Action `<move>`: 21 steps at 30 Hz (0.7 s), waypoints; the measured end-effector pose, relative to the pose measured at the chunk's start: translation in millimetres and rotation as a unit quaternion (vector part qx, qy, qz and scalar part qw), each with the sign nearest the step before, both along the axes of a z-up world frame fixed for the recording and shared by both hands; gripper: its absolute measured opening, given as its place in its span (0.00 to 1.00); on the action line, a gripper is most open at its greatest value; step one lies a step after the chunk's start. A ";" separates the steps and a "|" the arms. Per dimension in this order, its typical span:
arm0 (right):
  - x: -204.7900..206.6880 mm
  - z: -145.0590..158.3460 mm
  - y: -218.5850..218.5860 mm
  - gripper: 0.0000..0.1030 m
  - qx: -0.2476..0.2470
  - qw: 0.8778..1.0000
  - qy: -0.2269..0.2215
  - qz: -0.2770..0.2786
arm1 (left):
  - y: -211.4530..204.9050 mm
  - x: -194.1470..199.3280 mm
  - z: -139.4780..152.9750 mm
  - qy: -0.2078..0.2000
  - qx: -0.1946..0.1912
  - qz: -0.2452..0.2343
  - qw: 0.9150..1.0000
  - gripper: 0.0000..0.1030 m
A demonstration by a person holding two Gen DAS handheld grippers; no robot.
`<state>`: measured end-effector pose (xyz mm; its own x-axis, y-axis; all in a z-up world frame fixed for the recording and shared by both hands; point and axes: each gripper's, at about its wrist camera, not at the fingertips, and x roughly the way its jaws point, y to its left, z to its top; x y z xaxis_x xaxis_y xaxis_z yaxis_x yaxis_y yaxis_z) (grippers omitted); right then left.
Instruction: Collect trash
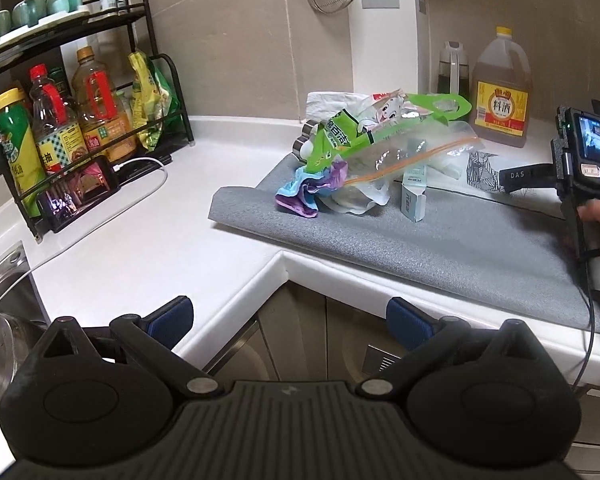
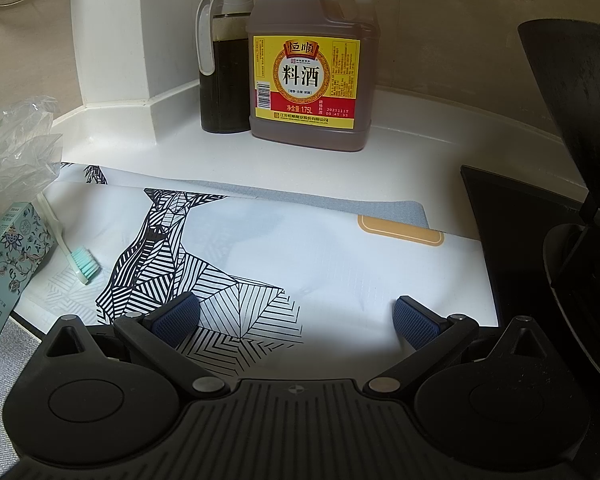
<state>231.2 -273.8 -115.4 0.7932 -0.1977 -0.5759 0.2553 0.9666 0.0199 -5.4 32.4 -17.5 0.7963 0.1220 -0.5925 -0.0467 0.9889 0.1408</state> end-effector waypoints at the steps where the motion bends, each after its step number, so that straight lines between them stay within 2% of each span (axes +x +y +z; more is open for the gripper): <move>1: 0.8 -0.2 1.2 1.00 -0.001 1.000 0.000 0.000 | 1.1 -1.6 1.2 -0.001 -0.002 0.001 1.000 1.00; 6: -5.7 1.7 0.3 1.00 -0.003 1.000 0.004 0.016 | 8.7 -9.6 7.3 -0.008 -0.008 0.008 1.000 1.00; 9: -34.1 16.4 6.3 1.00 -0.008 0.999 0.010 0.038 | 12.5 -13.8 9.6 -0.013 -0.010 0.012 1.000 1.00; 12: -95.8 41.9 25.5 1.00 -0.038 0.995 -0.064 0.061 | 16.6 -17.3 9.7 -0.012 -0.017 0.011 1.000 1.00; 16: -191.8 70.7 58.9 1.00 -0.058 0.976 -0.169 0.124 | 18.6 -23.5 8.0 -0.010 -0.029 0.008 1.000 1.00; 18: -234.4 75.6 73.4 1.00 -0.039 0.966 -0.192 0.168 | 20.4 -28.1 7.5 -0.011 -0.041 0.007 0.999 1.00; 21: -276.2 75.6 95.9 1.00 -0.033 0.955 -0.170 0.243 | 22.5 -36.5 5.0 -0.013 -0.054 0.007 0.998 1.00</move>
